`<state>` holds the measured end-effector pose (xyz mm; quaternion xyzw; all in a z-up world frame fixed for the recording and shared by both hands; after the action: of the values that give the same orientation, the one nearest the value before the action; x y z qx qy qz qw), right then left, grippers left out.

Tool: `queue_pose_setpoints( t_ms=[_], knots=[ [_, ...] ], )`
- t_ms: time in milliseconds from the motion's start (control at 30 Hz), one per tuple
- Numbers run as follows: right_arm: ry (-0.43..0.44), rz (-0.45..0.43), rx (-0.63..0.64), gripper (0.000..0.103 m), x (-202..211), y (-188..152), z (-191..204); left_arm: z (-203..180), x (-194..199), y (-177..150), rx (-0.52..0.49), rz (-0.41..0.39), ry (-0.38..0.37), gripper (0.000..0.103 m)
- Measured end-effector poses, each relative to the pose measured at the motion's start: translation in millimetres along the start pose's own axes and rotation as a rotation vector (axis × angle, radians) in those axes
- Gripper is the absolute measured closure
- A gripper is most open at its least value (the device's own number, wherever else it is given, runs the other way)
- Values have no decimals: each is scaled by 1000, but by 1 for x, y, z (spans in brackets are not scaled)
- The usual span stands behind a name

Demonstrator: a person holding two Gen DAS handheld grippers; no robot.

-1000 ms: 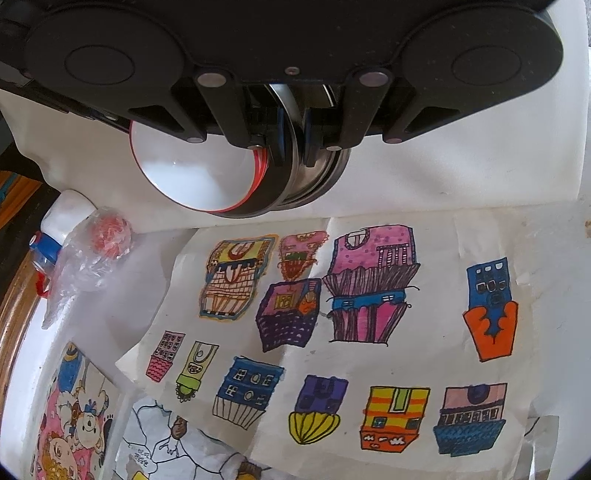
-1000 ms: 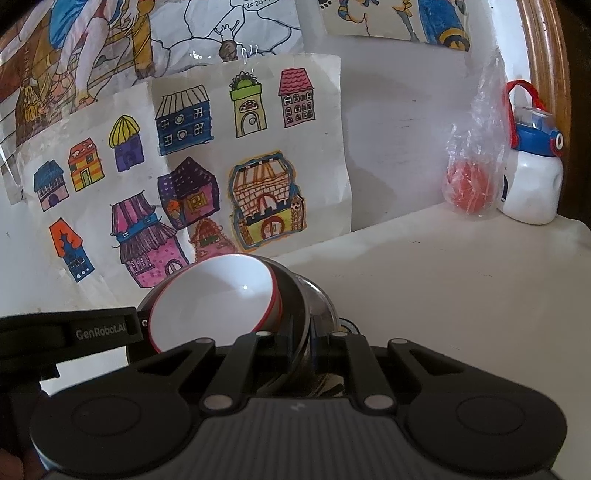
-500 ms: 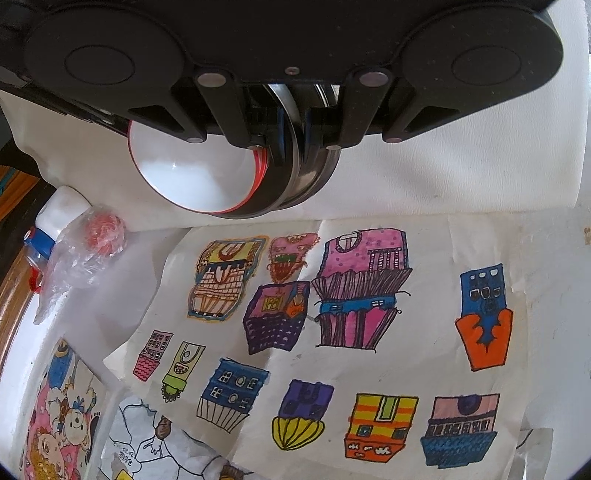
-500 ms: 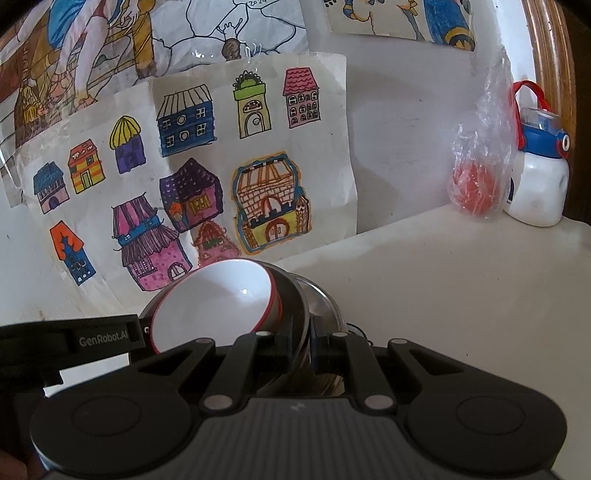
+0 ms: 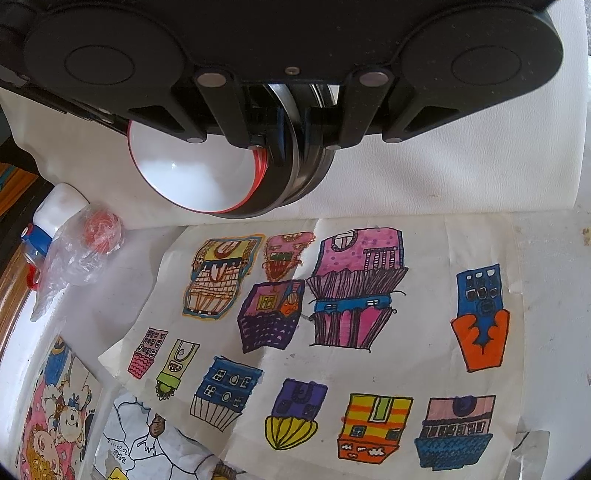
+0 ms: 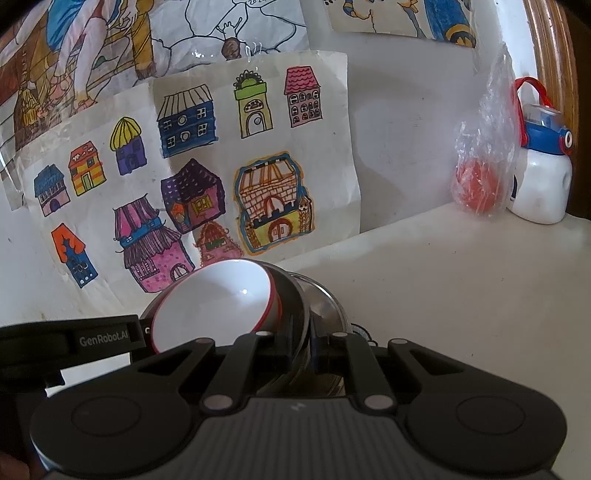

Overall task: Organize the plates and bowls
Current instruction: 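Lower the nested bowls onto the steel plate stack with both grippers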

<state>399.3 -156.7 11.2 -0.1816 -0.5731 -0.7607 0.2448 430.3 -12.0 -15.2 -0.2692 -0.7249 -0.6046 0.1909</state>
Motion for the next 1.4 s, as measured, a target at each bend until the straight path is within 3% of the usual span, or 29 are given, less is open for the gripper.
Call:
queue_pose_setpoints(
  t_ms=[1400],
  knots=[
    [0, -42, -21, 92, 4, -1, -2, 3, 0, -1, 38, 21, -25, 94]
  ],
)
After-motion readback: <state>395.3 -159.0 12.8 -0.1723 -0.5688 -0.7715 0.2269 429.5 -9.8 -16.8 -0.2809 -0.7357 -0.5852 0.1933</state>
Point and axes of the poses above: each gripper's, at about its wrist camera, not at the fingertips, and x roughly against the way its jaws point, z to its left, y to its top, the point moved 8 cm from there along -x, roughly the way its jaws point, and after that the axes turned 5 degrees about -x, right-handed, at the moved point
